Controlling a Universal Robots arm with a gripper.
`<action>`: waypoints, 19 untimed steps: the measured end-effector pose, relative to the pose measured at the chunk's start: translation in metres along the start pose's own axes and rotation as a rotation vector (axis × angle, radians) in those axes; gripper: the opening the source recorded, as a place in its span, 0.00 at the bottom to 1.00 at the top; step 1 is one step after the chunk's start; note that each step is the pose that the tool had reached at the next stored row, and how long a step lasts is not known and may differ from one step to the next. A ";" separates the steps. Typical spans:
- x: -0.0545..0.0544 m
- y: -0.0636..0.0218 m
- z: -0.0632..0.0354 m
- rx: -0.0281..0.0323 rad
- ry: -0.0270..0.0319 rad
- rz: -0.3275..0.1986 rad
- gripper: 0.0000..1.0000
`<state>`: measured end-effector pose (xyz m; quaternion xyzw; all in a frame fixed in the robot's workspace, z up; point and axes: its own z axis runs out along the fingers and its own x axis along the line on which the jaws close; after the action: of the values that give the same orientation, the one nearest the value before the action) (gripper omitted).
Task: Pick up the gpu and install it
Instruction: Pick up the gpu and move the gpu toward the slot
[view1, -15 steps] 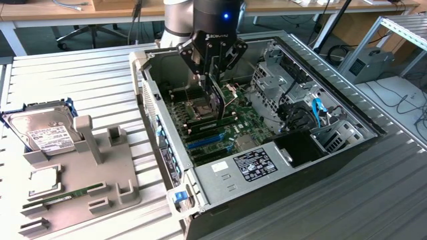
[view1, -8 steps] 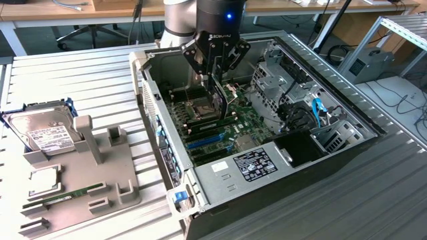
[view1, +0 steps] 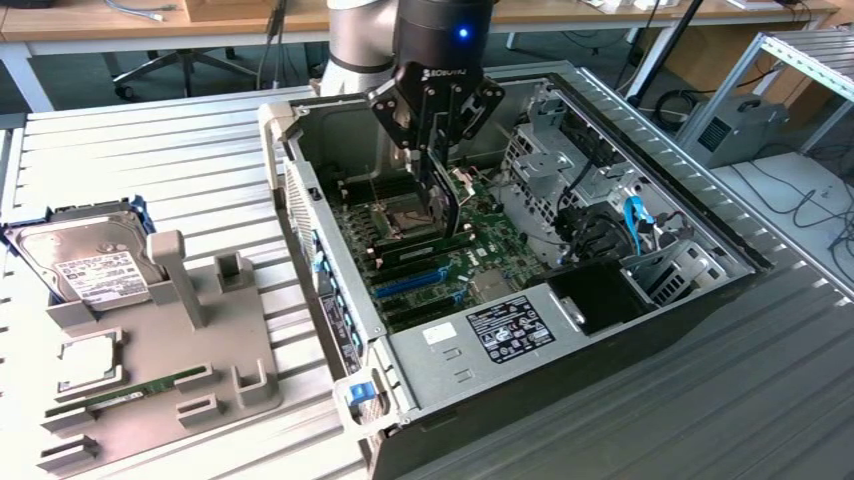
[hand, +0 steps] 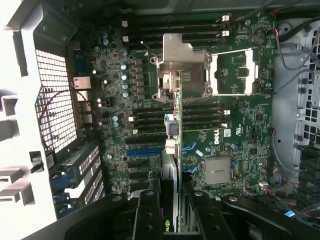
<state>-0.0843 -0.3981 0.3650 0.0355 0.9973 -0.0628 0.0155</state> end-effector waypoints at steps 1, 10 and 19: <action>0.000 0.0001 0.0001 0.0003 0.0000 0.000 0.26; -0.004 0.0009 0.0012 0.0037 -0.0002 0.000 0.26; -0.008 0.0016 0.0031 0.0068 -0.0005 0.000 0.26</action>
<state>-0.0757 -0.3974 0.3620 0.0355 0.9971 -0.0662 0.0156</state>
